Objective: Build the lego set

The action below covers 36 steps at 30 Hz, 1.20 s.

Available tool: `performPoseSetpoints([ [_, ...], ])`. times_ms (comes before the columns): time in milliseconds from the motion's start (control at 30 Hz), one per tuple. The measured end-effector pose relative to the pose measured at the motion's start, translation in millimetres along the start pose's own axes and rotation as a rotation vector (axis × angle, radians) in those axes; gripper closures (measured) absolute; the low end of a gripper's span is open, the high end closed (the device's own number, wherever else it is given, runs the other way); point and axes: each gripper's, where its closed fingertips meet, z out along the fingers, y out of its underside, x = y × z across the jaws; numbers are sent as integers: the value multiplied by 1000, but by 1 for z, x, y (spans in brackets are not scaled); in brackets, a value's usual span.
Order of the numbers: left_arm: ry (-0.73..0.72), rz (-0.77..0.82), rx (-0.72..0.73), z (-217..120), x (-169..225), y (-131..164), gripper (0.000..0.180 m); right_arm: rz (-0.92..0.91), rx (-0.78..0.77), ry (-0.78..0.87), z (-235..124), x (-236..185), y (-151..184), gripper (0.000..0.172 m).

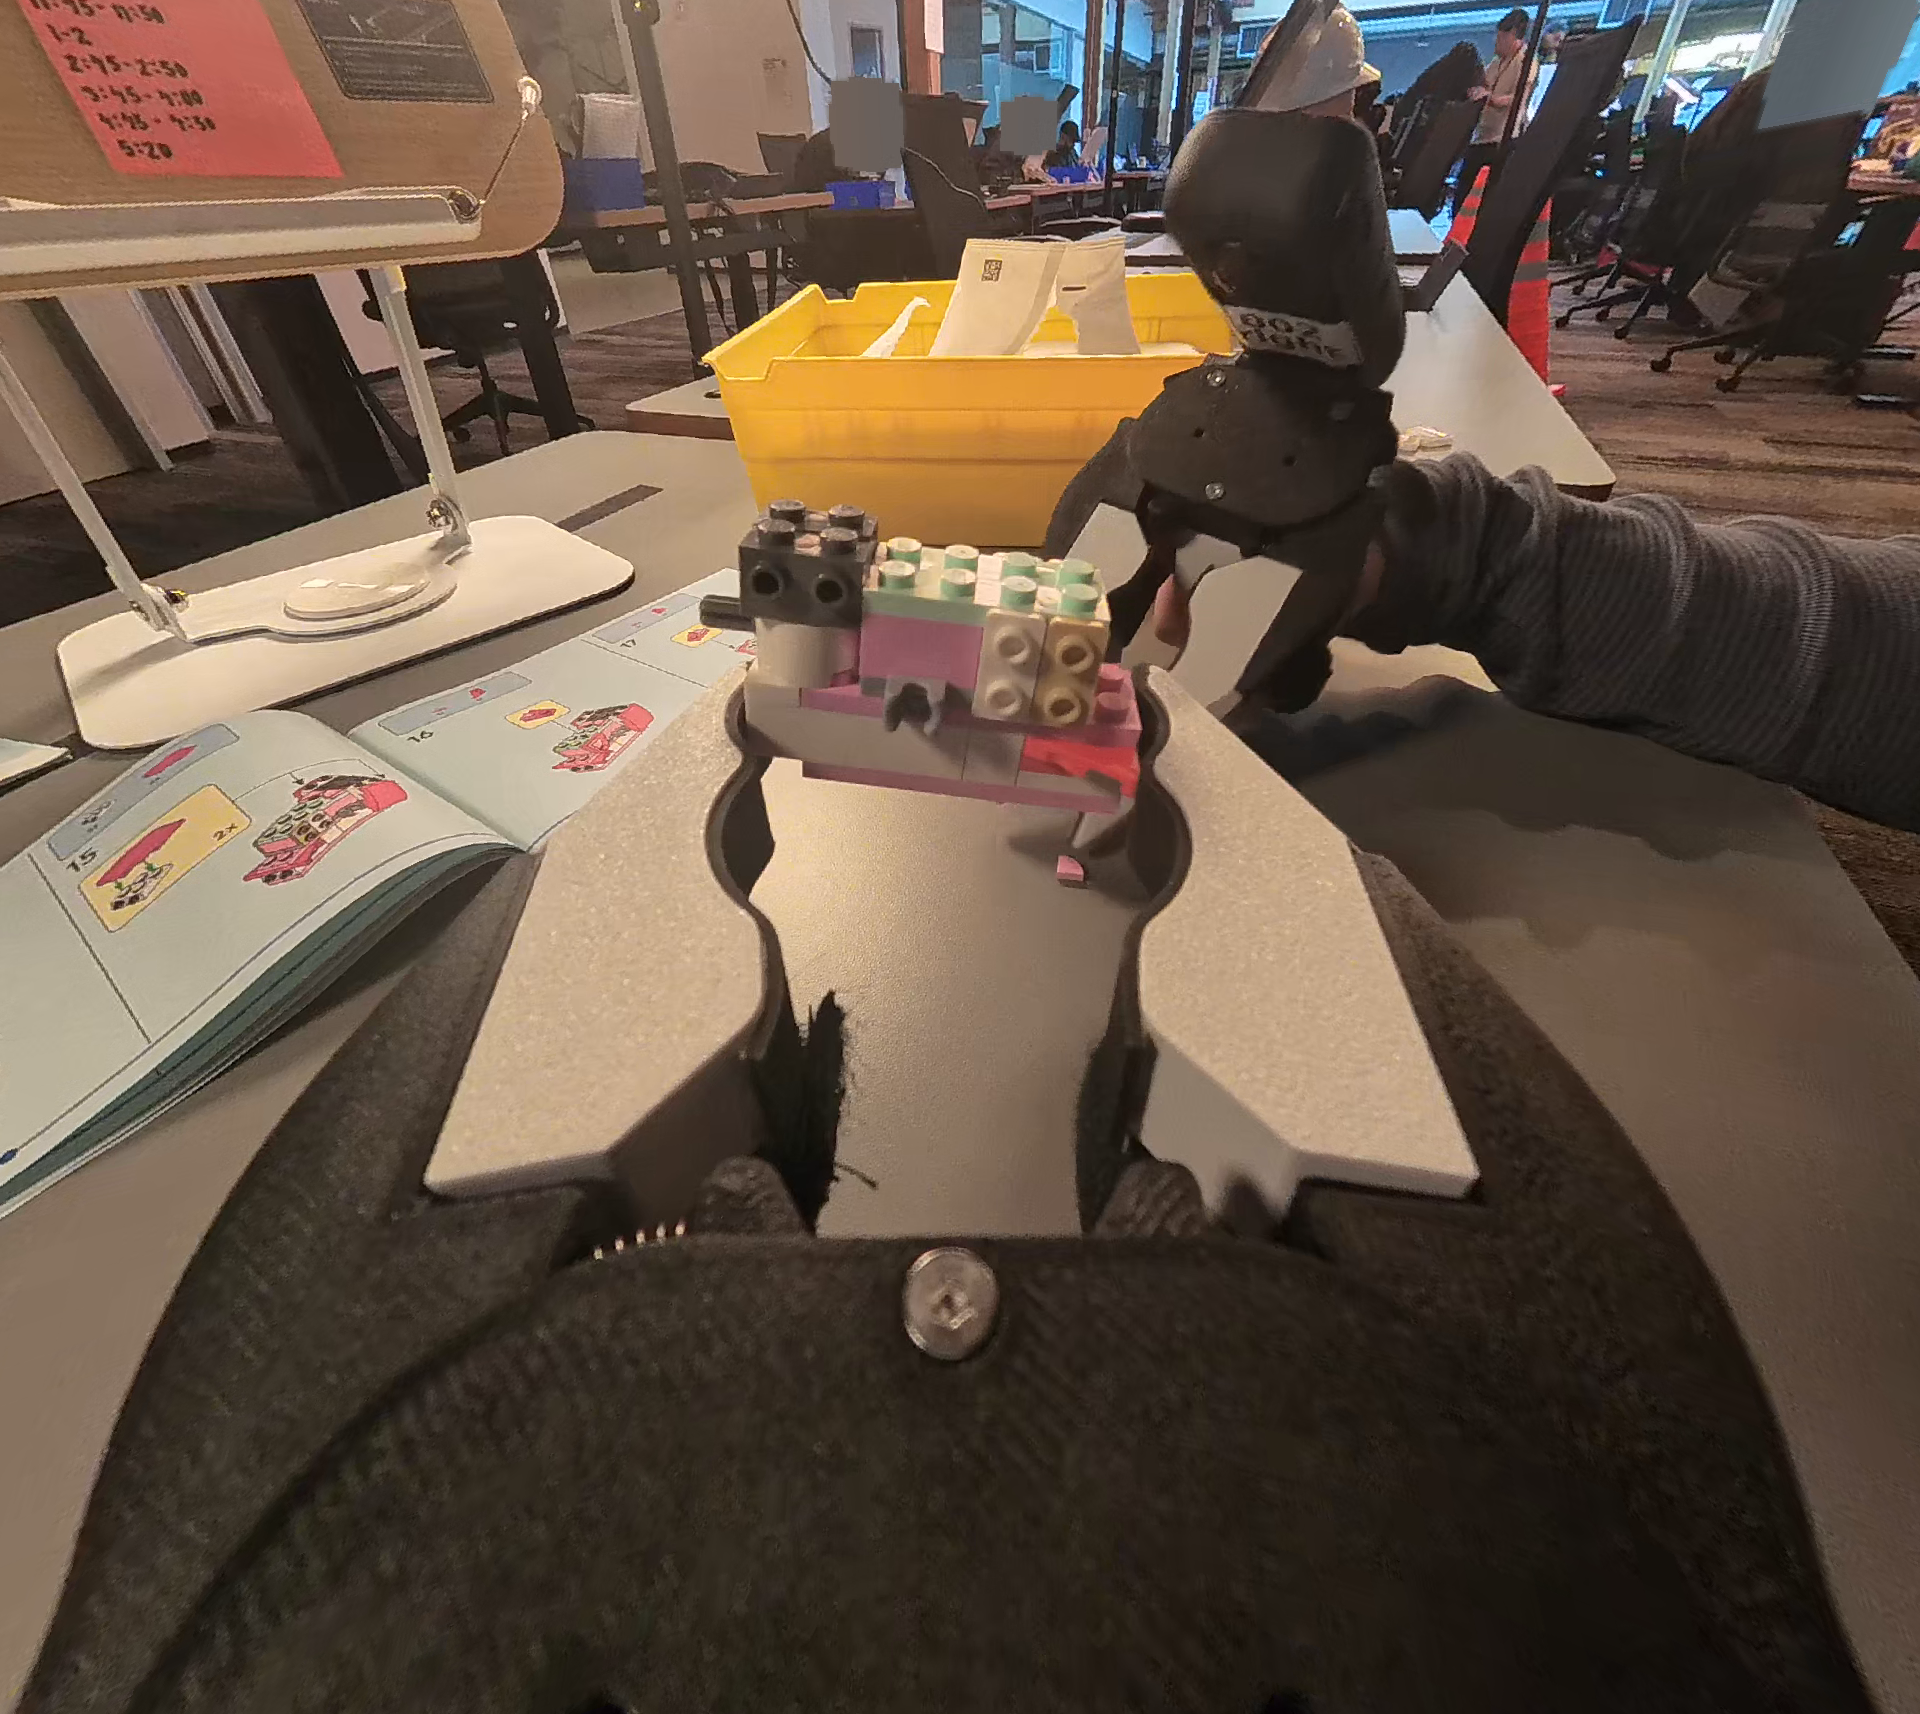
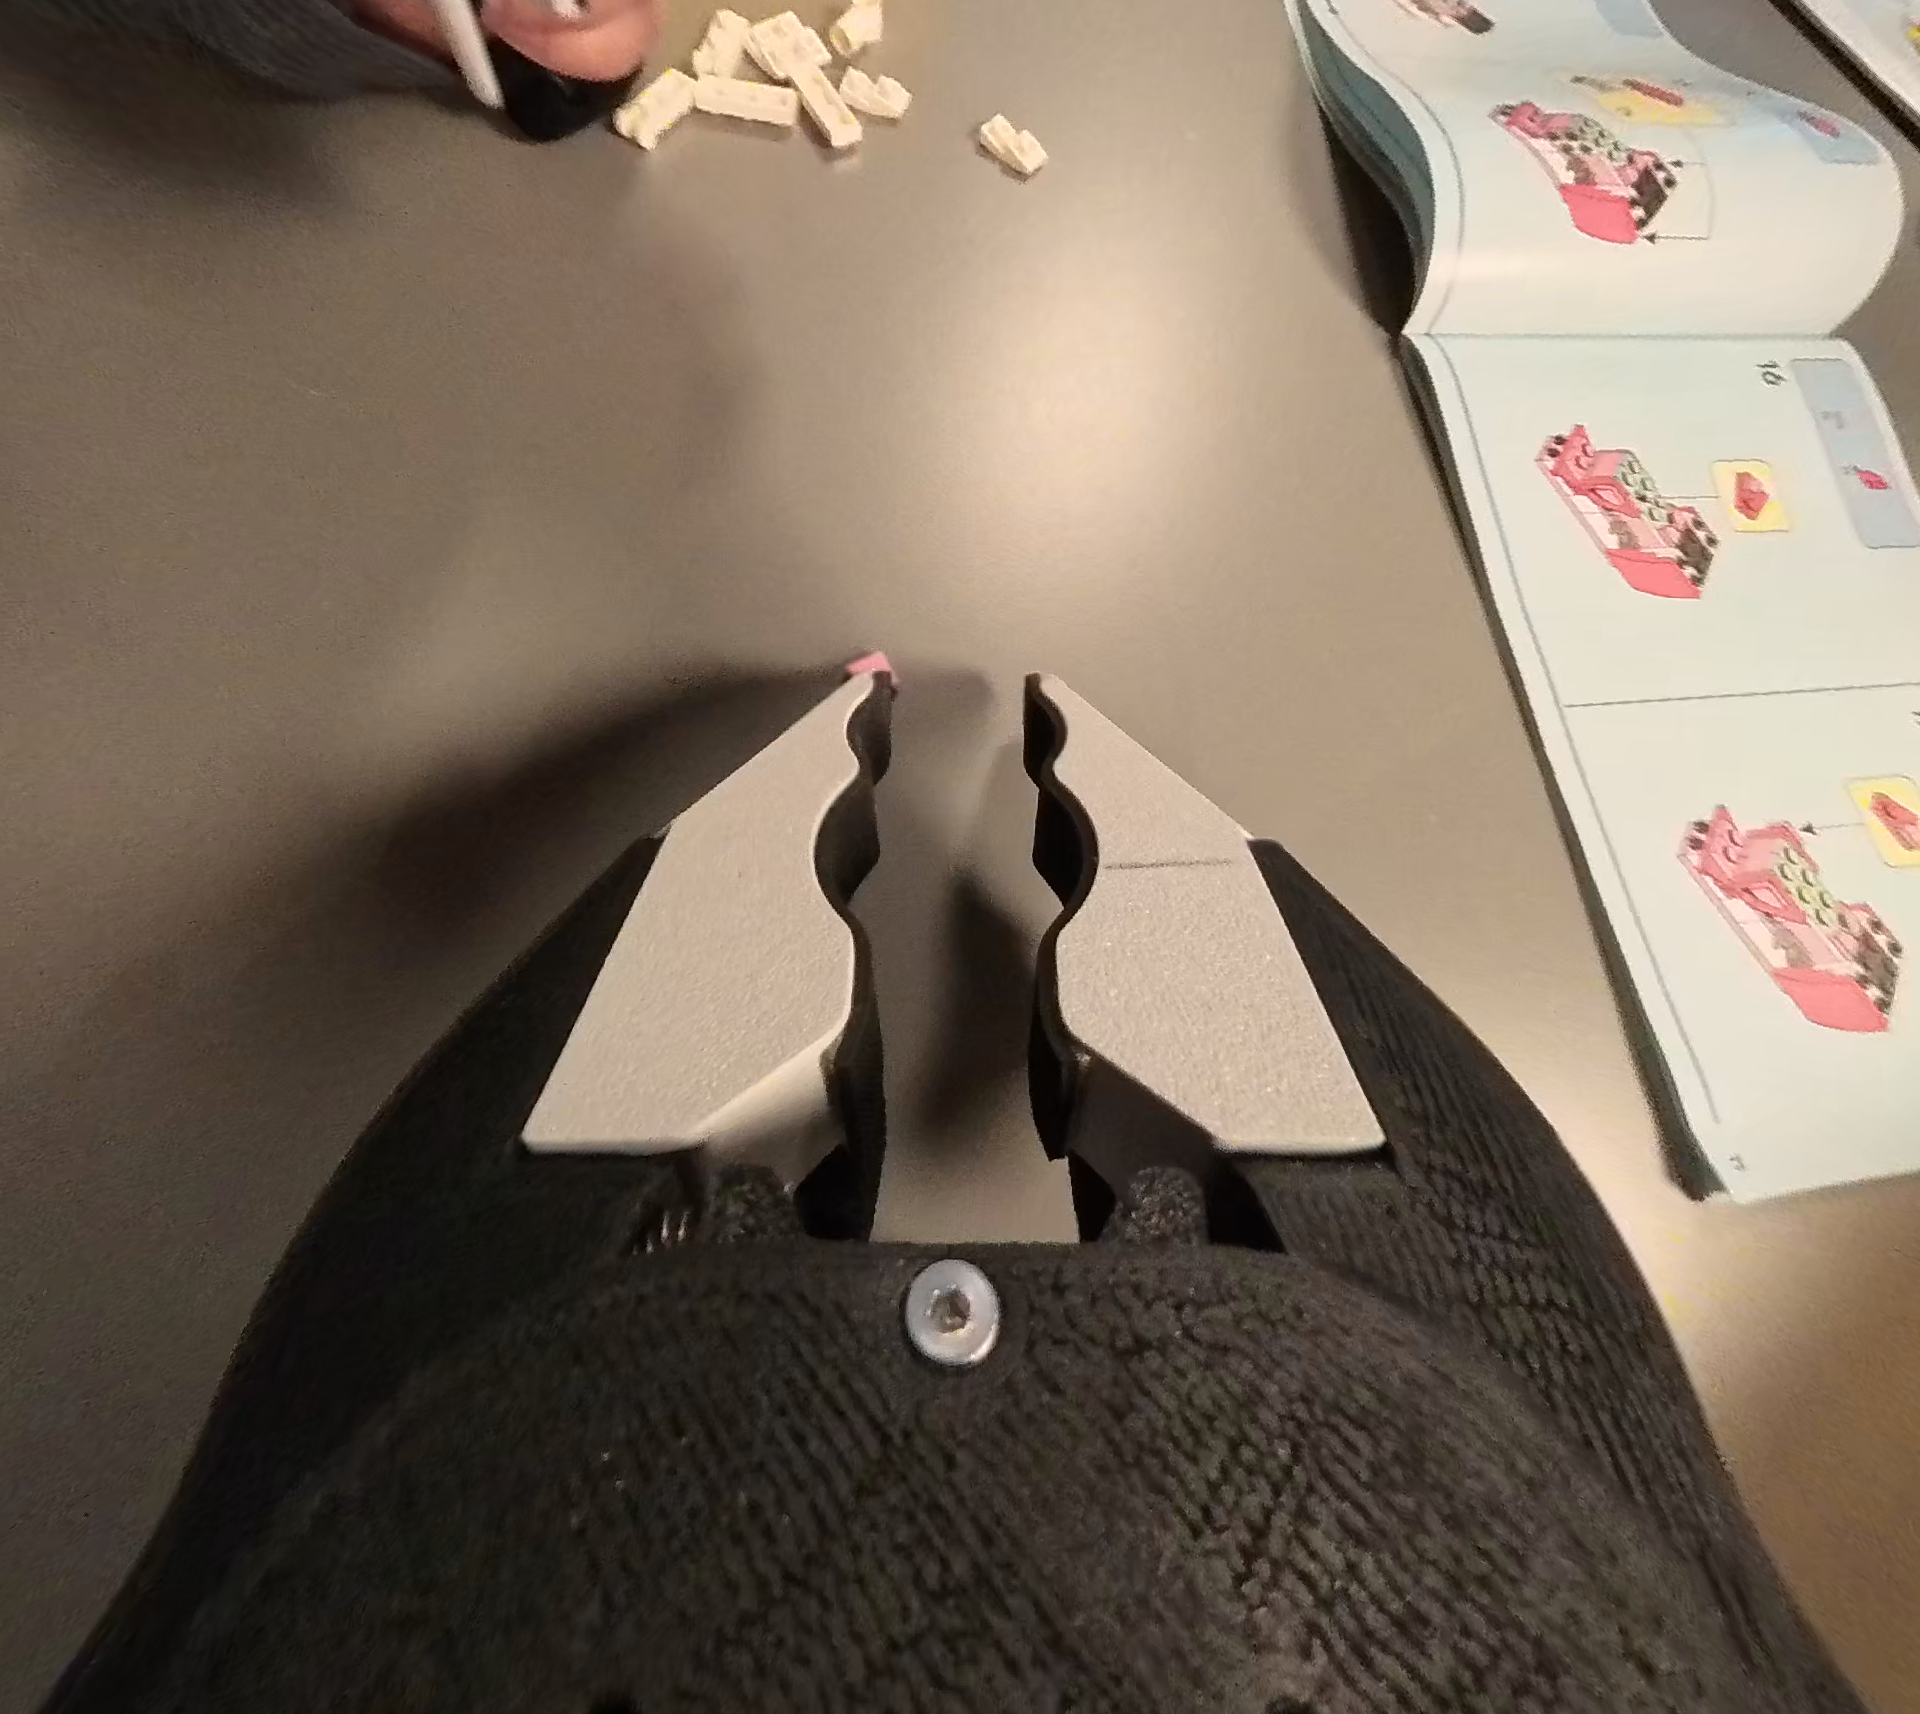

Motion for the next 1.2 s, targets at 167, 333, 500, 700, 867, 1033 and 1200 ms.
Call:
performPoseSetpoints([
  [167,0,1,-1,0,0,0,113,12,4,-90,2,-14,-1,148],
  [333,0,3,-1,0,0,0,113,17,-13,-105,4,-17,1,151],
  [500,0,4,-2,0,0,0,113,16,-24,-104,5,-17,2,155],
  [700,1,4,-3,0,1,0,113,-3,-22,-104,6,-19,1,160],
  [867,1,4,-2,0,1,0,113,-22,-22,-106,7,-21,0,163],
  [1033,2,5,-3,0,1,0,113,-38,-23,-106,8,-22,0,170],
  [1200,2,5,-3,0,1,0,113,-30,-14,-100,8,-21,-2,160],
])
